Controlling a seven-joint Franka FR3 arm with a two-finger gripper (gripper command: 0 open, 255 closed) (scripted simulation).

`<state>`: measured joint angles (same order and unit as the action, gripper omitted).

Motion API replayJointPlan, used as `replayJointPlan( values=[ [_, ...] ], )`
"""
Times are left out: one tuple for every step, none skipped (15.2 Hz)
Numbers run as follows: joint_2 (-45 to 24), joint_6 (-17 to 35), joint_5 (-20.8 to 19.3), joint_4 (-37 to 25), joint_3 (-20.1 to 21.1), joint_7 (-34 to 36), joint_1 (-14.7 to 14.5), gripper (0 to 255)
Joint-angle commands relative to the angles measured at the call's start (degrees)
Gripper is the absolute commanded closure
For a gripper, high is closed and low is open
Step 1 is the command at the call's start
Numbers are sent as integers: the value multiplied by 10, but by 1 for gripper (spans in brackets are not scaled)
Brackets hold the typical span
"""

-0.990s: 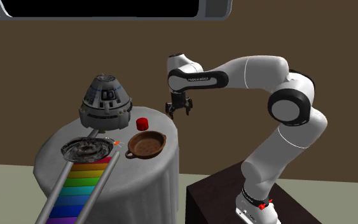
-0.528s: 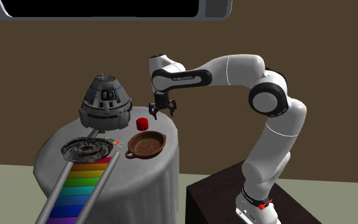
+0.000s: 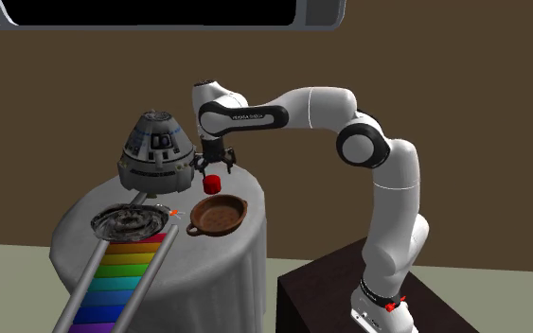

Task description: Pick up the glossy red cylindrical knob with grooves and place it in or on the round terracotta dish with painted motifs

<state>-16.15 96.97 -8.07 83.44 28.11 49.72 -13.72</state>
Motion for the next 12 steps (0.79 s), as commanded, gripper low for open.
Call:
replayJointPlan(
  values=[
    [-49, -21, -20, -66, 2, 21, -24, 0],
    [-47, -12, -19, -57, 1, 21, -23, 0],
    [-46, -4, -18, -47, 1, 21, -22, 0],
    [-45, 4, -18, -38, 0, 21, -21, 0],
    [-44, 12, -18, -30, 0, 21, -20, 0],
    [-44, 20, -18, -21, 0, 22, -19, 0],
    [-43, 28, -18, -13, 0, 22, -18, 0],
    [-43, 36, -18, -5, -1, 22, -17, 0],
    [-43, 40, -18, 0, -1, 22, -16, 0],
    [-43, 40, -18, 0, -1, 22, -16, 0],
    [-43, 40, -18, 0, -1, 22, -16, 0],
    [-43, 40, -18, 0, -1, 22, -16, 0]
  ],
)
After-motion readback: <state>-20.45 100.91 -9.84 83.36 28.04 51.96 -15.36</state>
